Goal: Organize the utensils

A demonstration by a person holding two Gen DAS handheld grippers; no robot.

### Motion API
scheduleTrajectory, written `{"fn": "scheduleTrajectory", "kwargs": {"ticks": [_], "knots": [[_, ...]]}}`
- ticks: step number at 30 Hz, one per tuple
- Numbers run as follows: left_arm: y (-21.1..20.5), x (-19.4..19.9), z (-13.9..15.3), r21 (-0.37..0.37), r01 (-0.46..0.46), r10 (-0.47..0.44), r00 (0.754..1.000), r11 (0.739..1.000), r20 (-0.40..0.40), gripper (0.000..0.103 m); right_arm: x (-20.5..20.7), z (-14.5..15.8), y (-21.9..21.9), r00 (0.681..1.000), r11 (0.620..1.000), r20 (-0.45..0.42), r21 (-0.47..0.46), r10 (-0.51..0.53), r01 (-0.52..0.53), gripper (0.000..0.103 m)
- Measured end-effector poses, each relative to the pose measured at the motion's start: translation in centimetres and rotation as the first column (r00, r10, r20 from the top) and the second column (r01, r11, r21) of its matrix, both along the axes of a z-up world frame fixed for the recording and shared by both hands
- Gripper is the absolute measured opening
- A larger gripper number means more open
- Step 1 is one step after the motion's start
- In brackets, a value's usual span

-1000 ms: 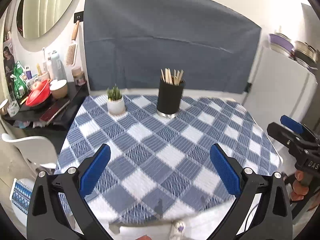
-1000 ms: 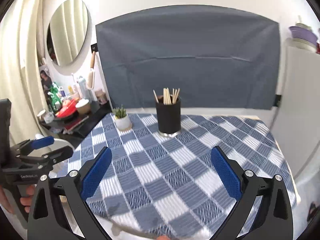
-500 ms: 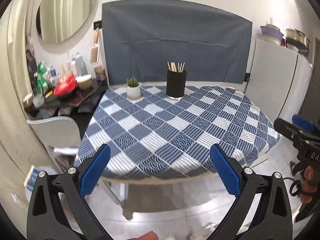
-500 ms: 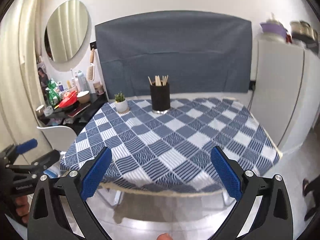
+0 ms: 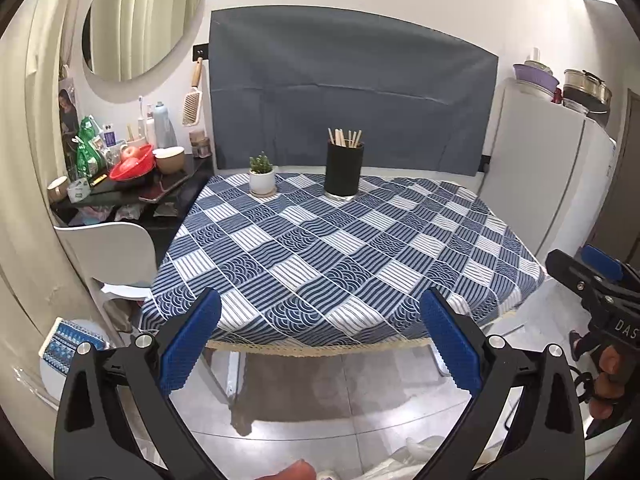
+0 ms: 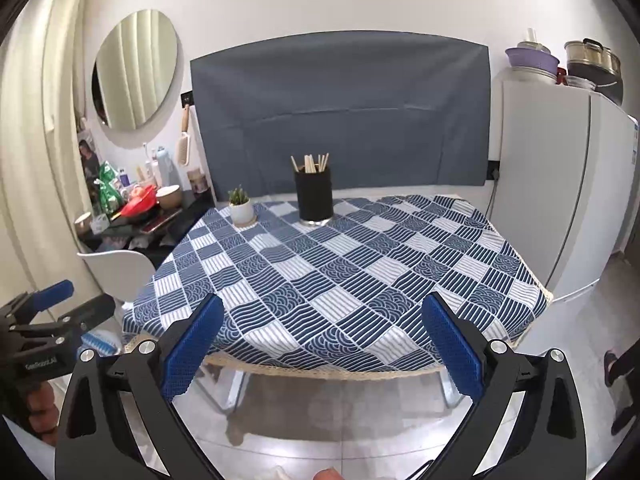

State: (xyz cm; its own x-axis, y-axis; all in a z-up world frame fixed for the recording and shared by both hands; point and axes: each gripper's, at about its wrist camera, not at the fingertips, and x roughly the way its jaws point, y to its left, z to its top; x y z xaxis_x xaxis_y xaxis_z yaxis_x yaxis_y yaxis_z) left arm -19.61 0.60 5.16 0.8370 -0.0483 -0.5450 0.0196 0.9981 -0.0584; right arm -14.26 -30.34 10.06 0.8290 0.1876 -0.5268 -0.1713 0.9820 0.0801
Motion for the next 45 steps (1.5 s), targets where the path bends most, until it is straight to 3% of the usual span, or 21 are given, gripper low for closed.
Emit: {"fn": "scheduleTrajectory", "kwargs": {"ticks": [45], "knots": [[0.7,-1.9,-0.6,0.019,0.022,-0.022,1.000,1.000,-0.019,0.097,-2.0,-0.5,1.4,1.000,1.000,-0.031,-0.004,0.008,-0.008,0.095]]}}
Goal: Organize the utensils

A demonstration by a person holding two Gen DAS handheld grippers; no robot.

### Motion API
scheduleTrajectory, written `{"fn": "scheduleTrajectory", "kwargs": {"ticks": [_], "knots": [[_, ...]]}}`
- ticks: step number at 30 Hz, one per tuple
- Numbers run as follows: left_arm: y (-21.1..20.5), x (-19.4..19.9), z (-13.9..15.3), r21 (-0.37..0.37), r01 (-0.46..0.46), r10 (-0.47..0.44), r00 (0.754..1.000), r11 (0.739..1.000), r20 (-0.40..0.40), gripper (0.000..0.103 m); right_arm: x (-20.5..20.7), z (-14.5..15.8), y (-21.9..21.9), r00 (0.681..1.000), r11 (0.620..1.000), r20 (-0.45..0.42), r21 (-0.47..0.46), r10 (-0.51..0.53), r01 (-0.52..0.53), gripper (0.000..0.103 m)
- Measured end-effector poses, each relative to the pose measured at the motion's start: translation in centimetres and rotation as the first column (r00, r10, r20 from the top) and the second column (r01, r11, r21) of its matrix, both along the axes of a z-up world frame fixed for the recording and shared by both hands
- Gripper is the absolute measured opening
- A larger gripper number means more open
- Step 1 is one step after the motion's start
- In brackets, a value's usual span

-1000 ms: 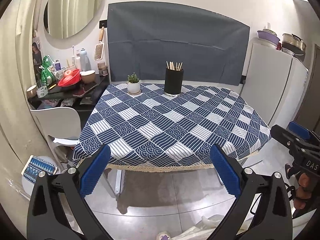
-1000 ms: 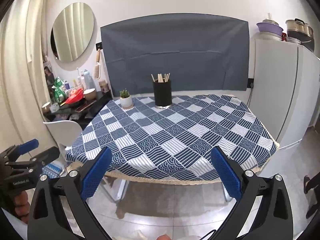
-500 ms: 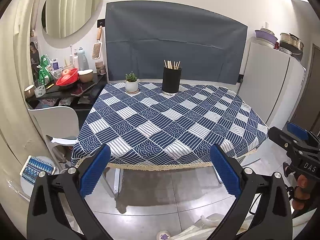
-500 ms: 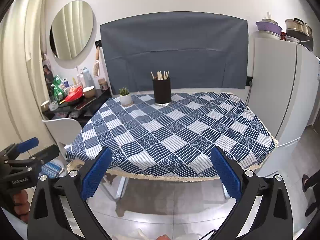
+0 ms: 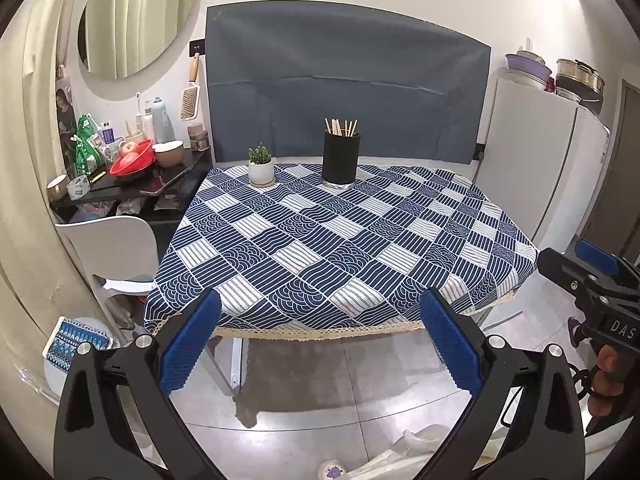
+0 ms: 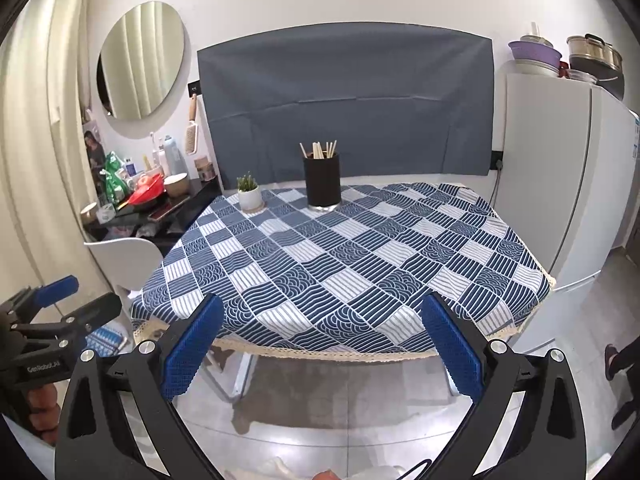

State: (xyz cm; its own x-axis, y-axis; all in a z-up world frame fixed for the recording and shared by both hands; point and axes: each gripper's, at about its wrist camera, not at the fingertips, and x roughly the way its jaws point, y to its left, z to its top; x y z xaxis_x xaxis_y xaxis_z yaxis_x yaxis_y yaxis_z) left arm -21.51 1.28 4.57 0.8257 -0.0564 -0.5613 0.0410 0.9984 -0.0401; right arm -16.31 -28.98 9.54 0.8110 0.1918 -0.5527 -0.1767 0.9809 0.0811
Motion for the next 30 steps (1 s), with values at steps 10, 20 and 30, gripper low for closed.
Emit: {"fn": "scheduleTrajectory", "kwargs": {"ticks": [10,20,30], "knots": [[0.07,-0.01,0.08,-0.002,-0.011,0.011,1.000,1.000,0.001,0.097,0.18,-0.03,-0.07,1.000,1.000,-0.006,-0.003,-0.007,0.007,0.095],[-0.21,0.07,0.09,0.000,-0.001,0.001,1.000,1.000,-0.001,0.097,0.11,0.04,-0.27,1.000,1.000,0.003,-0.004,-0.010,0.010,0.095],[-0.60,-0.02,0.20,-0.002,-0.006,0.006,1.000,1.000,0.003,0.097,0.25,0.05,-0.56,1.000,1.000,0.006,-0.006,0.004,-0.004,0.095]]}}
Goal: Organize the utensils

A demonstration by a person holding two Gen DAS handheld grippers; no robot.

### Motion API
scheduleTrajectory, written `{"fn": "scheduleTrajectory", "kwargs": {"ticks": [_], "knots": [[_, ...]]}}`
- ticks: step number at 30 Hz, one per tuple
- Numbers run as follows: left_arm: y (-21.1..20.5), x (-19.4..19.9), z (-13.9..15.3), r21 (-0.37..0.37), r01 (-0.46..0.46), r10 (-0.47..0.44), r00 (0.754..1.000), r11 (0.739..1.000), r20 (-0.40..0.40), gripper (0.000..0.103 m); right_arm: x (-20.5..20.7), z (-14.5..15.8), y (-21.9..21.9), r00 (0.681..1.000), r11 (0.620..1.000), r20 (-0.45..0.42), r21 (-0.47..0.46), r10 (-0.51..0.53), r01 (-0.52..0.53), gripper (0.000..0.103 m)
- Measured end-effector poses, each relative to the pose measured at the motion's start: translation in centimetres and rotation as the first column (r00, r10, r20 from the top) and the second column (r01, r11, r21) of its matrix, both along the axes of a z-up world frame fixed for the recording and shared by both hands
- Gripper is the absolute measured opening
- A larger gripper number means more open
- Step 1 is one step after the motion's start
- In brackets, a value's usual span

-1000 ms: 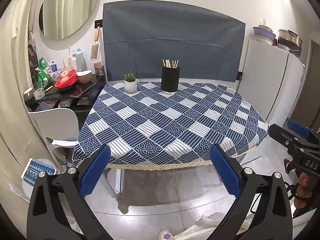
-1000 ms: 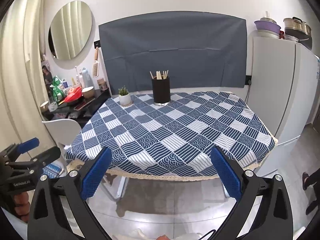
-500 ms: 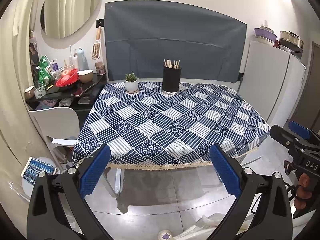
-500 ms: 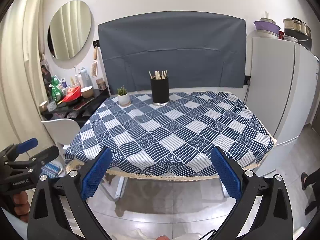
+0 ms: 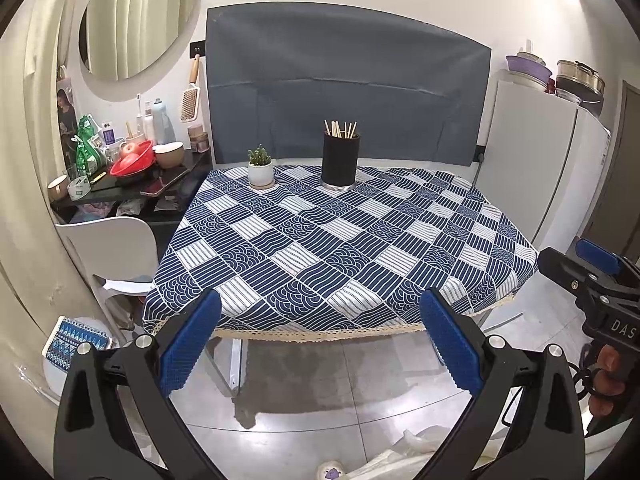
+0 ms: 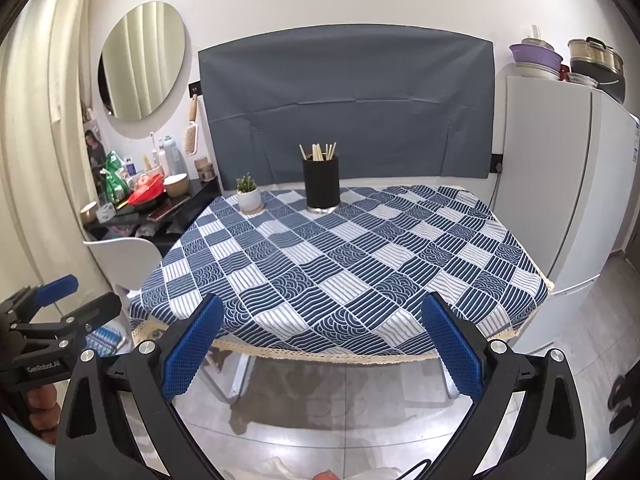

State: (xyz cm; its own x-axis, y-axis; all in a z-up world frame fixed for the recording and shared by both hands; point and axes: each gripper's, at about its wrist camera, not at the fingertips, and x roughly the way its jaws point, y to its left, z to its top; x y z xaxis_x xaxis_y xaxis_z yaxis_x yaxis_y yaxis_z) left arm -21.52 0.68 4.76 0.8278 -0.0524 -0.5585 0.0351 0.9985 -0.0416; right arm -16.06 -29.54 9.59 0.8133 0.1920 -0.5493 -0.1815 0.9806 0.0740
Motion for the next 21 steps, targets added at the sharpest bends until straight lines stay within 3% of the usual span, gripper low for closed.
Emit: {"fn": "scheduleTrajectory", "kwargs": {"ticks": [21], "knots": [[-0.21,0.45,-0.04,-0.010,-0.014,0.013,1.000,1.000,-0.007,0.097,0.76,-0.01,-0.52,1.000,1.000,0.000,-0.004,0.013,-0.013,0.095]]}}
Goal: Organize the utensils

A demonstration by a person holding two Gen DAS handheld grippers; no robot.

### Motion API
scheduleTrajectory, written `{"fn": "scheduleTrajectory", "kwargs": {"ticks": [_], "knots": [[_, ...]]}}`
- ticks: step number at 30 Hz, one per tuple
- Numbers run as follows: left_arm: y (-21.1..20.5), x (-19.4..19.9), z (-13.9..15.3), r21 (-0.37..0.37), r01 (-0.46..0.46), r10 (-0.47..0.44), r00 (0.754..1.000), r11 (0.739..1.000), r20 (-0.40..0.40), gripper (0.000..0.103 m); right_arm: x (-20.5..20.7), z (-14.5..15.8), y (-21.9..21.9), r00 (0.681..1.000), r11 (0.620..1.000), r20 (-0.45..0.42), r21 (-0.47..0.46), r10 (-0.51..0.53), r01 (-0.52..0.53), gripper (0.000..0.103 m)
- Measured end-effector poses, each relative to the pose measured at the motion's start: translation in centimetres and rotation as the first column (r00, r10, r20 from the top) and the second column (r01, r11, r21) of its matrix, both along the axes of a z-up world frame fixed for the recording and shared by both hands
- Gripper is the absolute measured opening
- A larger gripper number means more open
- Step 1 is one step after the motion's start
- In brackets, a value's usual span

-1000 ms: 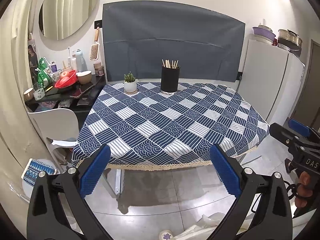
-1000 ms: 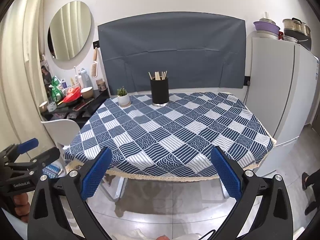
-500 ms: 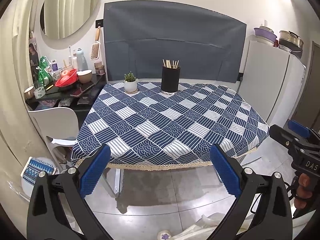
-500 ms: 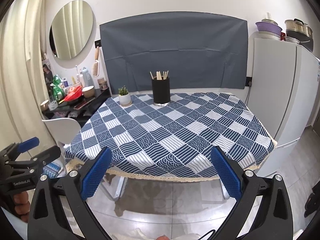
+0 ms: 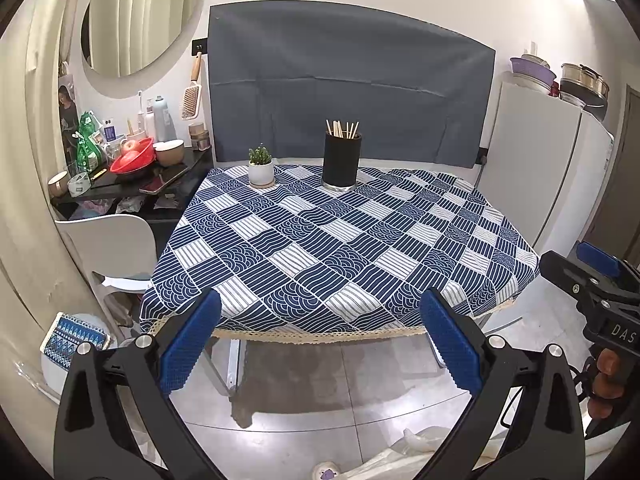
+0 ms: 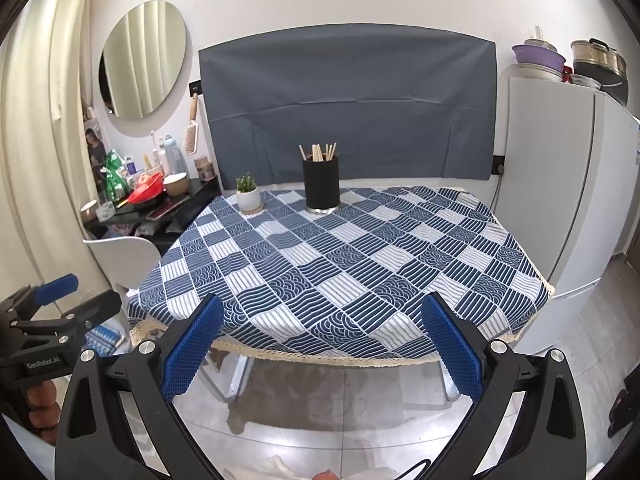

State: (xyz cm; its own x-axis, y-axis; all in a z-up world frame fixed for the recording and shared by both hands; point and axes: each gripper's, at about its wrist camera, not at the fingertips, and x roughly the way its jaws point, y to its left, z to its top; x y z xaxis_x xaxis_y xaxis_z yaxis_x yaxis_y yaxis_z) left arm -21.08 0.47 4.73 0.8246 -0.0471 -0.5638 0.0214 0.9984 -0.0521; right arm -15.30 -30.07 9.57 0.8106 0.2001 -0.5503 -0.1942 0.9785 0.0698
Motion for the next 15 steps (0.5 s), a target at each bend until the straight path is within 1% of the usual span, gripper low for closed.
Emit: {"fn": "scheduleTrajectory", "kwargs": {"ticks": [7,12,15], "knots": [[-0.2,0.7,0.1,-0.020,-0.006,0.006,1.000,1.000,-0.006,0.097,0.5,0.2,-0.4,1.000,1.000,0.002,-0.005,-0.003,0.003,0.095],[-0.1,1.3,-0.1,-0.025,-0.018,0.018,1.000,1.000,-0.019,0.097,1.7,-0.2,-0.5,1.000,1.000,-0.031,-0.001,-0.005,0.005,0.095],[0.5,2.3,-0.3,-0.037,-0.020,0.019,1.000,0.999,-0.025,0.097,2.6,-0.1,-0.4,0.999,1.000,-0.032,0.004,0.006,-0.006,0.095]]}}
